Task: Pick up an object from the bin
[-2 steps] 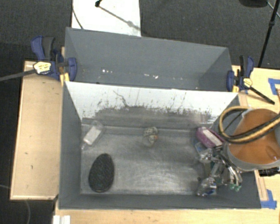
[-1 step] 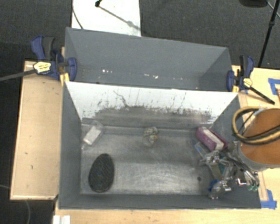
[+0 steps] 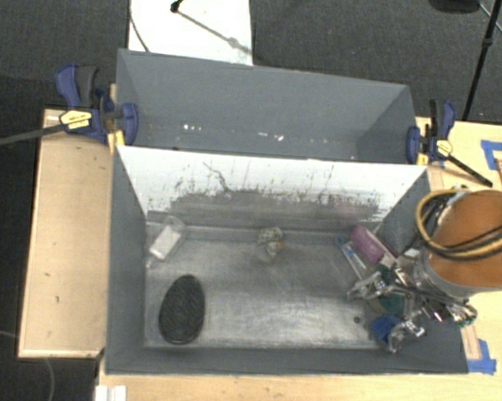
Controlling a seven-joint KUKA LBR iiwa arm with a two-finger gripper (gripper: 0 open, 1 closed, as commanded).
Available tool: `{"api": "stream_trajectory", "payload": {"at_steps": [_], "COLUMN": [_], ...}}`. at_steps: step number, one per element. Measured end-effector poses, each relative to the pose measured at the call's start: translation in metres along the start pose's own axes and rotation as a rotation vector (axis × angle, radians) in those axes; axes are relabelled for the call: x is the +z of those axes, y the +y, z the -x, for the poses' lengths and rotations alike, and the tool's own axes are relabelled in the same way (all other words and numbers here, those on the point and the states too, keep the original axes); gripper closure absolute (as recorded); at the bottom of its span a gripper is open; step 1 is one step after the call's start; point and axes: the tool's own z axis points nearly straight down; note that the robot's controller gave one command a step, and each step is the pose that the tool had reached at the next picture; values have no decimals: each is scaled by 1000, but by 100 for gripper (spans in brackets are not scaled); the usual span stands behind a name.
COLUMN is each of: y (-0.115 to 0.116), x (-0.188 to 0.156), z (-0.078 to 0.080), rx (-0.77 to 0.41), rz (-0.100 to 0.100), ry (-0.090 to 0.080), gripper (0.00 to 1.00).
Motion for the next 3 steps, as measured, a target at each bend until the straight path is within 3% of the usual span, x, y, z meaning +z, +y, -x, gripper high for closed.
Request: {"api": "stream_trajectory", "payload": {"at_steps": [1, 2, 3], "y": [-6, -4, -3], "x": [1, 1, -1], "z": [-3, 1, 3], "rx": [9, 11, 10], "rz": [-12, -12, -11], "ry": [-2, -12, -14], "gripper": [100, 0, 100]}}
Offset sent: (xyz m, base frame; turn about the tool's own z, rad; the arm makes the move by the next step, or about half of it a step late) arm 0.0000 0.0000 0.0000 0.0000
